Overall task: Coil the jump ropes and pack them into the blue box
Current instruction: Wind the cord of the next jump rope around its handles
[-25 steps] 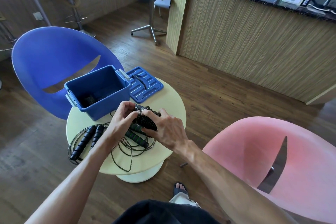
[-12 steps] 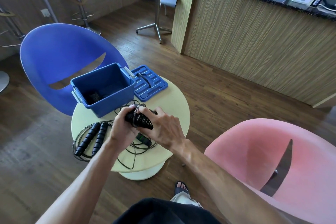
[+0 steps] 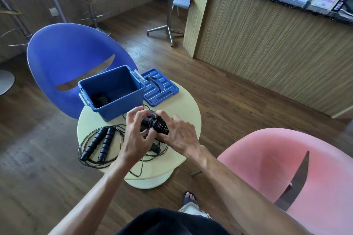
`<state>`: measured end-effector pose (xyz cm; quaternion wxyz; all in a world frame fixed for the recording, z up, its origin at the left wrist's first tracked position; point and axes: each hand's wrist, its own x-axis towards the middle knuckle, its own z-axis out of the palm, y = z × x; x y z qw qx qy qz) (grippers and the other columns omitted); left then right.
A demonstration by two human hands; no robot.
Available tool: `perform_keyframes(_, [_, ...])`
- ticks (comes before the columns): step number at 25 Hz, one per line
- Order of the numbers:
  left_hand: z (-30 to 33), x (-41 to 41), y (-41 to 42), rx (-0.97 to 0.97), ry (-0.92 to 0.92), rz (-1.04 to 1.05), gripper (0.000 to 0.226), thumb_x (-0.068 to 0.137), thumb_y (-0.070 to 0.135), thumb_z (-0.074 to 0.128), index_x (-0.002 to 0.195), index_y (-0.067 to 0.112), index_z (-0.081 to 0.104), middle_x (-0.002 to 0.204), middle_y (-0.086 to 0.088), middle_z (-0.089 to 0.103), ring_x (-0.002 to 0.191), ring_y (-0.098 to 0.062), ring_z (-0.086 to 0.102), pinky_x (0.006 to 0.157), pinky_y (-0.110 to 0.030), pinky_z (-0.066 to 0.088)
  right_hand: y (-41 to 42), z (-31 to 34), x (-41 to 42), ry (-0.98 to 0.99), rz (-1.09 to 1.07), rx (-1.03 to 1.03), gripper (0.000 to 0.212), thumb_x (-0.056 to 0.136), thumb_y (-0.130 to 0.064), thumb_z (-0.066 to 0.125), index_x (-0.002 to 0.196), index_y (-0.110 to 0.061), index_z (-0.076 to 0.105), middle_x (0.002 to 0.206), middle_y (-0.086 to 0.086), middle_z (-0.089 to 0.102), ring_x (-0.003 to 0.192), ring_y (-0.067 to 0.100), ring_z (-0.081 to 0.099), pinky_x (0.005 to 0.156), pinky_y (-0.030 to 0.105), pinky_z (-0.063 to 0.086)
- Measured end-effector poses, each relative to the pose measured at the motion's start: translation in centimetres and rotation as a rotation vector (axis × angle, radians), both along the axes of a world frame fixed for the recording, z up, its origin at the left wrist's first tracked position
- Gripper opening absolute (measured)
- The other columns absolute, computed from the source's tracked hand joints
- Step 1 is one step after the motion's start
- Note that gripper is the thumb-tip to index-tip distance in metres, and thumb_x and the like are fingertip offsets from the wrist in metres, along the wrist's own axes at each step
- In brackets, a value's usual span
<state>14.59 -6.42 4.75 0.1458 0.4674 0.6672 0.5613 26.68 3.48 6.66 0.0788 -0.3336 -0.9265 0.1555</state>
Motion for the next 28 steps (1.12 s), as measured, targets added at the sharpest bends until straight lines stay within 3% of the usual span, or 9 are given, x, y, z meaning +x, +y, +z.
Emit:
perform_keyframes(2, [0.4,0.4,0.5,0.000,0.057,0.026,0.039,0.084,-0.008,0.059,0.118,0.007,0.052,0.132,-0.013,0.036,0.114,0.008,0.042,0.076,-0.004,0.047,0.2,0.2,0.2,0.018,-0.012,-0.002,0.059,0.090,-0.072,0.048,0.138,-0.043,0.029,0.093,0.003,0.053,0.071,0.029,0.060,0.058,0.032,0.040])
perform_keyframes(4, [0.4,0.0,0.9,0.020,0.138,0.019,0.034,0.090,0.004,0.055,0.121,0.014,0.047,0.135,-0.011,0.035,0.119,-0.006,0.042,0.088,-0.006,0.040,0.4,0.3,0.5,0.010,0.002,-0.002,0.061,0.089,-0.071,0.054,0.137,-0.045,0.027,0.091,0.002,0.052,0.072,0.031,0.063,0.058,0.033,0.042])
perform_keyframes(7, [0.1,-0.7,1.3,-0.097,0.204,-0.054,0.026,0.097,0.012,0.047,0.121,0.022,0.049,0.142,-0.006,0.029,0.107,-0.008,0.050,0.086,-0.008,0.038,0.9,0.3,0.8,-0.009,0.014,0.019,0.066,0.086,-0.069,0.059,0.139,-0.047,0.025,0.094,0.004,0.057,0.077,0.031,0.065,0.060,0.035,0.046])
perform_keyframes(10, [-0.8,-1.5,1.6,-0.185,0.250,-0.069,0.022,0.096,0.014,0.054,0.116,0.021,0.060,0.143,-0.009,0.036,0.119,-0.016,0.046,0.097,-0.030,0.045,1.1,0.2,1.1,-0.022,0.044,0.013,0.063,0.086,-0.065,0.062,0.136,-0.044,0.029,0.097,0.004,0.060,0.082,0.031,0.066,0.065,0.039,0.052])
perform_keyframes(13, [-1.4,-3.2,1.8,-0.247,0.242,-0.154,0.019,0.093,0.022,0.062,0.107,0.035,0.065,0.144,-0.009,0.043,0.130,-0.025,0.044,0.101,-0.047,0.045,0.9,-0.2,1.5,-0.016,0.047,-0.021,0.060,0.086,-0.064,0.062,0.134,-0.043,0.033,0.099,0.003,0.062,0.083,0.030,0.067,0.070,0.042,0.055])
perform_keyframes(16, [-1.5,-4.0,2.1,-0.314,0.247,-0.216,0.022,0.094,0.028,0.059,0.111,0.041,0.059,0.148,-0.006,0.038,0.131,-0.027,0.045,0.100,-0.047,0.048,1.0,-0.1,1.4,-0.015,0.057,-0.021,0.063,0.085,-0.065,0.061,0.136,-0.044,0.031,0.101,0.004,0.063,0.085,0.030,0.067,0.070,0.042,0.055])
perform_keyframes(20, [-1.9,-4.3,2.5,-0.377,0.267,-0.279,0.020,0.094,0.028,0.059,0.112,0.036,0.058,0.141,-0.004,0.041,0.121,-0.023,0.050,0.096,-0.044,0.052,1.1,-0.2,1.5,-0.082,0.095,0.008,0.068,0.086,-0.062,0.064,0.139,-0.046,0.024,0.104,0.005,0.063,0.088,0.031,0.067,0.072,0.043,0.055])
perform_keyframes(25, [-2.0,-3.3,1.9,-0.269,0.262,-0.162,0.017,0.096,0.028,0.056,0.112,0.027,0.060,0.132,0.001,0.047,0.116,-0.018,0.051,0.094,-0.036,0.049,1.1,0.0,1.1,-0.042,0.102,-0.010,0.068,0.086,-0.059,0.067,0.137,-0.044,0.024,0.097,0.003,0.063,0.080,0.031,0.066,0.067,0.041,0.053])
perform_keyframes(28, [-2.1,-2.8,1.8,-0.213,0.206,-0.123,0.011,0.097,0.025,0.055,0.104,0.027,0.062,0.126,-0.002,0.050,0.114,-0.017,0.051,0.094,-0.040,0.050,1.1,0.2,0.9,-0.026,0.089,-0.042,0.070,0.086,-0.057,0.068,0.134,-0.033,0.024,0.086,-0.001,0.060,0.070,0.027,0.063,0.059,0.035,0.044])
